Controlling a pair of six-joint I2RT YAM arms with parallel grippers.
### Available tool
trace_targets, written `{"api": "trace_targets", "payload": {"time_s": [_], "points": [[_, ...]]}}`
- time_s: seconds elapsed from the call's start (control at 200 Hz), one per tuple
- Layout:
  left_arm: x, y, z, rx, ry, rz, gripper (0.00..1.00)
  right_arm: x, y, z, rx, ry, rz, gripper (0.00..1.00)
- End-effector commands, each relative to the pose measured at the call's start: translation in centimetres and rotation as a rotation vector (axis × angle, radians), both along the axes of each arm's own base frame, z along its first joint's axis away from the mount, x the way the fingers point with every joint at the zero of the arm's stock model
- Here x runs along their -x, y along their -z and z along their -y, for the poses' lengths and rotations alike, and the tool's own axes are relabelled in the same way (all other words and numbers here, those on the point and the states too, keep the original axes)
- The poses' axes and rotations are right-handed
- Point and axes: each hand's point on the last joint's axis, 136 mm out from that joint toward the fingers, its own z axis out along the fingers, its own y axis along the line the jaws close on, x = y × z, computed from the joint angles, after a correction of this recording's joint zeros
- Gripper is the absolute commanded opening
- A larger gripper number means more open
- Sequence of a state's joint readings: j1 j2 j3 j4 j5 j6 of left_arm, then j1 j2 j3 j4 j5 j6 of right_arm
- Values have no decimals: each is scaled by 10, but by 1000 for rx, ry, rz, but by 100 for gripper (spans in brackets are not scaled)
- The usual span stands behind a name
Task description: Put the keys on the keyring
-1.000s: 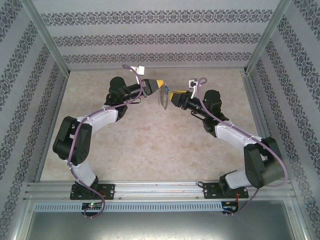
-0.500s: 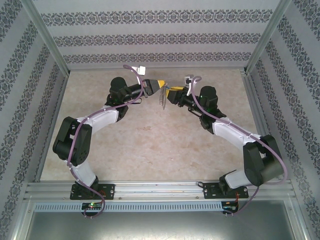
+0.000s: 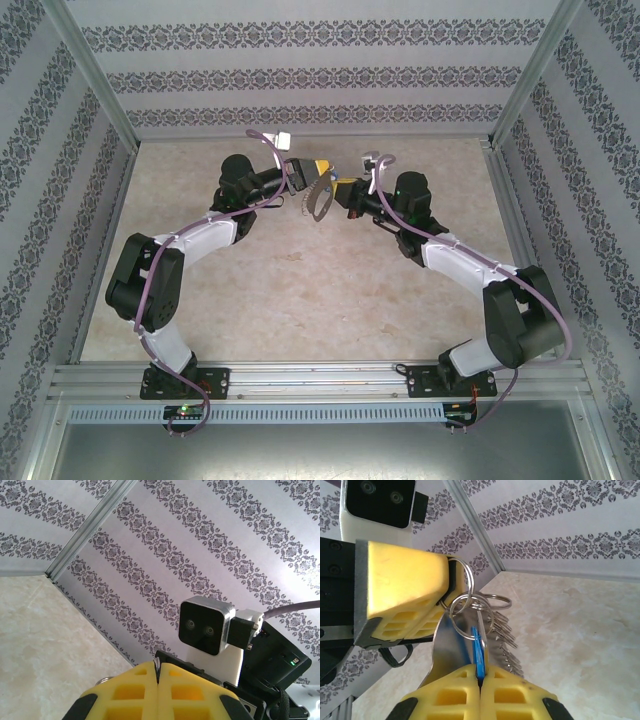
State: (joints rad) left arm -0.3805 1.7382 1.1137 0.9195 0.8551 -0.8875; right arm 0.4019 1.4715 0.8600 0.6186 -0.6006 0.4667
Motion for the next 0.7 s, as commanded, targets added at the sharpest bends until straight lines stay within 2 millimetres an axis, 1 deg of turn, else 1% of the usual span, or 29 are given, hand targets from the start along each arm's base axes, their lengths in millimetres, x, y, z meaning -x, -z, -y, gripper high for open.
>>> {"api": "trace_targets", "payload": {"time_s": [0.0, 0.205, 0.375, 0.57, 0.695], "points": [[15, -37, -3, 54, -2, 128, 0, 14, -12, -11, 1, -83, 33, 0], [16, -33, -3, 53, 1, 126, 0, 25, -12, -26, 34, -171, 17, 0], [16, -34, -3, 58, -2, 128, 0, 21, -6, -26, 51, -173, -6, 0], [17, -34, -4, 61, 0, 127, 0, 28, -7, -36, 26, -273, -32, 0], [18, -33, -4, 61, -1, 124, 0, 27, -7, -37, 7, -294, -48, 0]]}}
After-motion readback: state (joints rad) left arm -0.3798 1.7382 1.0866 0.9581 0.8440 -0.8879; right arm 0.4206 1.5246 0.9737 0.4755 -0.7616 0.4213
